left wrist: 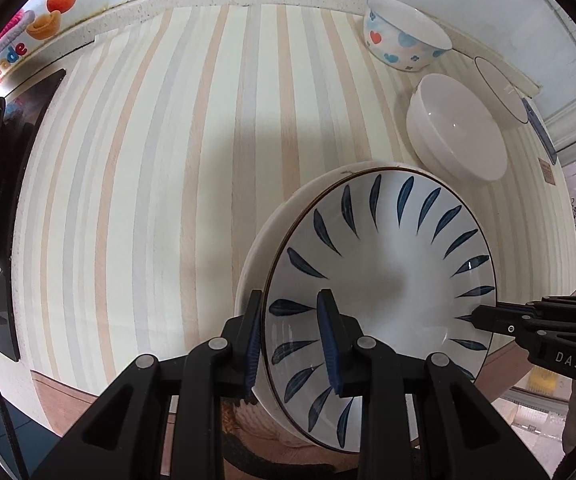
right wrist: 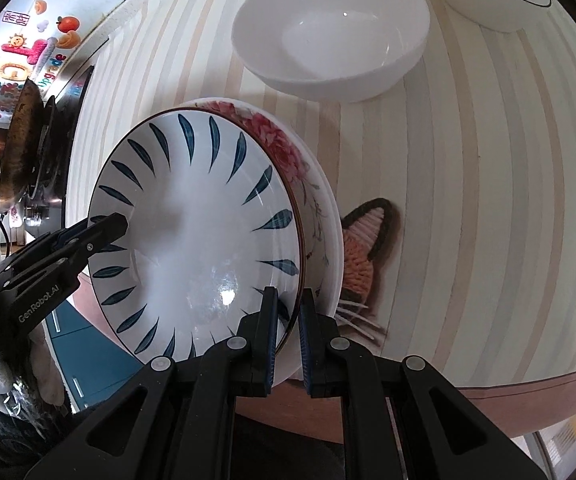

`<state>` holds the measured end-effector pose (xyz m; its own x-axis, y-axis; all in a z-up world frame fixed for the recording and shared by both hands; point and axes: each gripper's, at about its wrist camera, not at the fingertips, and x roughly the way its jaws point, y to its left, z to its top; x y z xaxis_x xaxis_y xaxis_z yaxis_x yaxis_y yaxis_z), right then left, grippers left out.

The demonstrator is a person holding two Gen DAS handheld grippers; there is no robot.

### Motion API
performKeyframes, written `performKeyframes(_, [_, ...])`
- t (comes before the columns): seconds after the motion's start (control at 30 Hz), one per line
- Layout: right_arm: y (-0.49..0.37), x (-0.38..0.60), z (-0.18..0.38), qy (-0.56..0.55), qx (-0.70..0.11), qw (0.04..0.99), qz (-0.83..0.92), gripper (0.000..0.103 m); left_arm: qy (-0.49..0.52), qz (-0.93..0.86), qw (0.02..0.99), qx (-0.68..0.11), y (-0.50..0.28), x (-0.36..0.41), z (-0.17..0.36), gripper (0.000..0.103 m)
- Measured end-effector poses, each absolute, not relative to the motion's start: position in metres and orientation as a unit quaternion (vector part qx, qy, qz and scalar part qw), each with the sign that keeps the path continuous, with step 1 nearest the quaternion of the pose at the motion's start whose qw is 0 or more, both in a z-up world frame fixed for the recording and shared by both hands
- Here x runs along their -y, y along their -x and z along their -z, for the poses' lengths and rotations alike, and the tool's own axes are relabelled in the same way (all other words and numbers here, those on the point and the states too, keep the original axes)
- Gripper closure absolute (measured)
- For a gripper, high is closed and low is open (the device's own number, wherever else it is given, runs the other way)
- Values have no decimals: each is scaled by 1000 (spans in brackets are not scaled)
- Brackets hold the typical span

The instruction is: Organize plates and bowls

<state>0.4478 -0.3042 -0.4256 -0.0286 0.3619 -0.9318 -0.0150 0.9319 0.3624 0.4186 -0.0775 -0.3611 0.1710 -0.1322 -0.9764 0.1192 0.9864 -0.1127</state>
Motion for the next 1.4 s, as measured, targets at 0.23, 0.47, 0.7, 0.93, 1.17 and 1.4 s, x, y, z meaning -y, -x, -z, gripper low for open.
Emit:
performKeyframes(0.23, [-453, 303, 425, -134, -700, 688, -138, 92, 14, 77, 762, -642, -422, 77, 368, 79])
performKeyframes(0.47, [-454, 311, 426, -159, -697, 686, -136, 89, 24, 74, 761, -645, -419, 76, 372, 79])
performKeyframes(0.7, [-456, 319, 425, -184, -694, 682, -138, 88, 48, 73, 756, -649, -418, 70, 376, 79])
performKeyframes(0.93, [-457, 324, 427, -204, -693, 675, -147, 87, 77, 68, 753, -650, -419, 59, 377, 79])
performKeyframes(1.17, [-454, 320, 420, -195, -683, 688, -147, 84, 111, 50, 754, -645, -414, 42, 376, 79])
performKeyframes(1.4, [-452, 310, 414, -162, -677, 705, -137, 82, 94, 21, 767, -634, -403, 43, 367, 79])
